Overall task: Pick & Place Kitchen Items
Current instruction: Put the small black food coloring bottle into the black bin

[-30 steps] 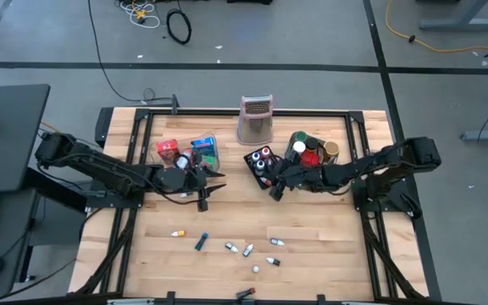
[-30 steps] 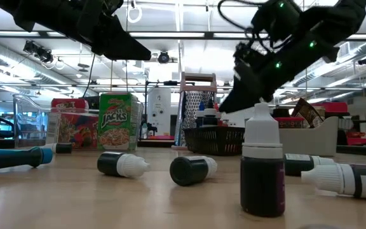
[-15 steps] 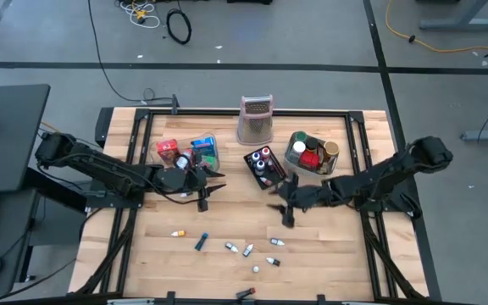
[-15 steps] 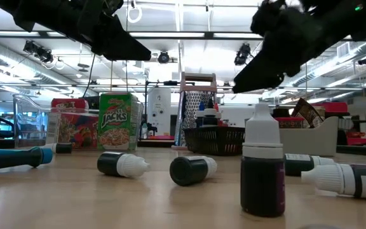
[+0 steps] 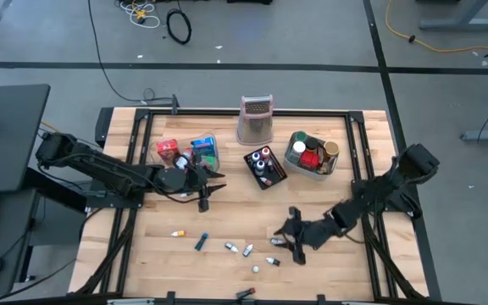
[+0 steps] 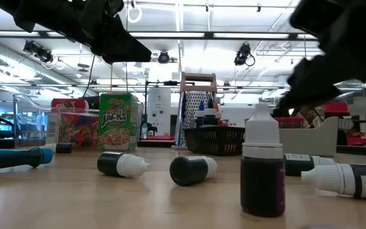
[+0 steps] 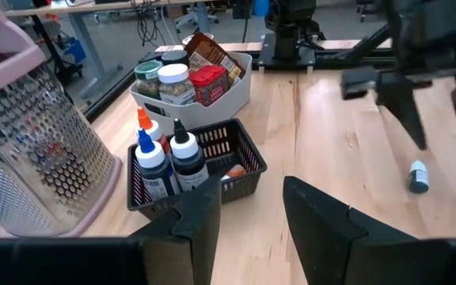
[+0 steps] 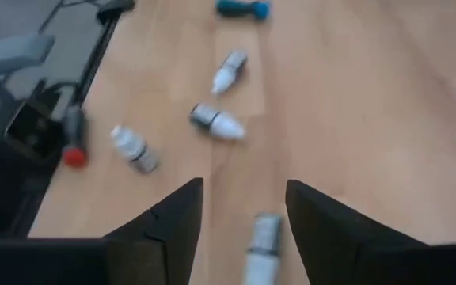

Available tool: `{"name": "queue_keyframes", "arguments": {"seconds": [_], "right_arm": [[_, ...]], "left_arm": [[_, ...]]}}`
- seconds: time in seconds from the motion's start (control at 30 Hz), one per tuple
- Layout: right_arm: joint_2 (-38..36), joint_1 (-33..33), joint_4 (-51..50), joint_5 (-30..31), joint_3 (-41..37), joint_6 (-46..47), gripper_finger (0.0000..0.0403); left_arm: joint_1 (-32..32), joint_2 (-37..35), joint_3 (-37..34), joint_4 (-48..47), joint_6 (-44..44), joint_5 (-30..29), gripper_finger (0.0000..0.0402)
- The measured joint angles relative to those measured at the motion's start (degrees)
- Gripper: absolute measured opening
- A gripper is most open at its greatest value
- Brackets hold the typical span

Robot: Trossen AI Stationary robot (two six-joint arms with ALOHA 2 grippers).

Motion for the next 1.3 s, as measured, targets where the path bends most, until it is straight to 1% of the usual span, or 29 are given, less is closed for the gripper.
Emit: {"name": "queue_keyframes", "arguments": {"seconds": [0.03, 0.1, 0.2, 0.27, 0.33, 0.43, 0.57, 0.77, 0.9, 1.0, 1.13, 1.3], "right_arm": [[1.23, 1.07, 0.5, 1.04, 0.01, 0.3, 0.0189], [3.79, 3.02, 0.83, 5.43, 0.01, 1.34, 0.0187], [6.74, 5.38, 2.24, 15.59, 0.01, 4.89, 0.0187], [8.2, 6.22, 3.7, 18.07, 0.01, 7.09, 0.0188], [9.57, 6.72, 5.16, 17.25, 0.01, 8.87, 0.0189], [11.58, 7.04, 6.97, 14.0, -0.01, 11.37, 0.0189], [13.36, 6.99, 8.94, 14.25, 0.07, 13.21, 0.0189], [14.42, 6.33, 5.86, 14.25, 1.35, 14.08, 0.019], [14.35, 5.15, 0.65, 13.6, 2.79, 16.04, 0.019], [14.18, 4.35, -3.72, 12.09, 4.16, 13.5, 0.0189], [14.16, 3.42, -6.33, 11.16, 5.34, 9.23, 0.0171], [14.16, 2.4, -8.32, 11.03, 5.61, 6.69, 0.0121]], "left_arm": [[-0.01, 0.24, 0.0, 0.04, -0.16, 0.02, 0.0148], [-0.02, 0.29, 0.0, -0.33, 0.0, 0.02, 0.0148], [0.0, 0.9, 0.0, 0.06, 0.14, -0.02, 0.0148], [0.0, 1.04, -0.06, -0.48, 0.78, -0.17, 0.0148], [0.0, 1.19, 0.02, 0.17, 1.61, -0.16, 0.0148], [0.0, 1.65, -0.06, -0.51, 1.7, -0.34, 0.0148], [0.02, 1.58, 0.0, -0.1, 1.68, -0.46, 0.0148], [0.0, 1.58, 0.0, -0.12, 1.68, -0.44, 0.0148], [0.0, 1.58, 0.0, 0.03, 1.24, -0.44, 0.0148], [0.0, 1.58, 0.0, 0.01, 0.42, -0.42, 0.0148], [0.0, 1.58, 0.0, 0.01, -0.47, -0.42, 0.0148], [0.0, 1.58, 0.0, 0.03, -1.34, -0.42, 0.0148]]}}
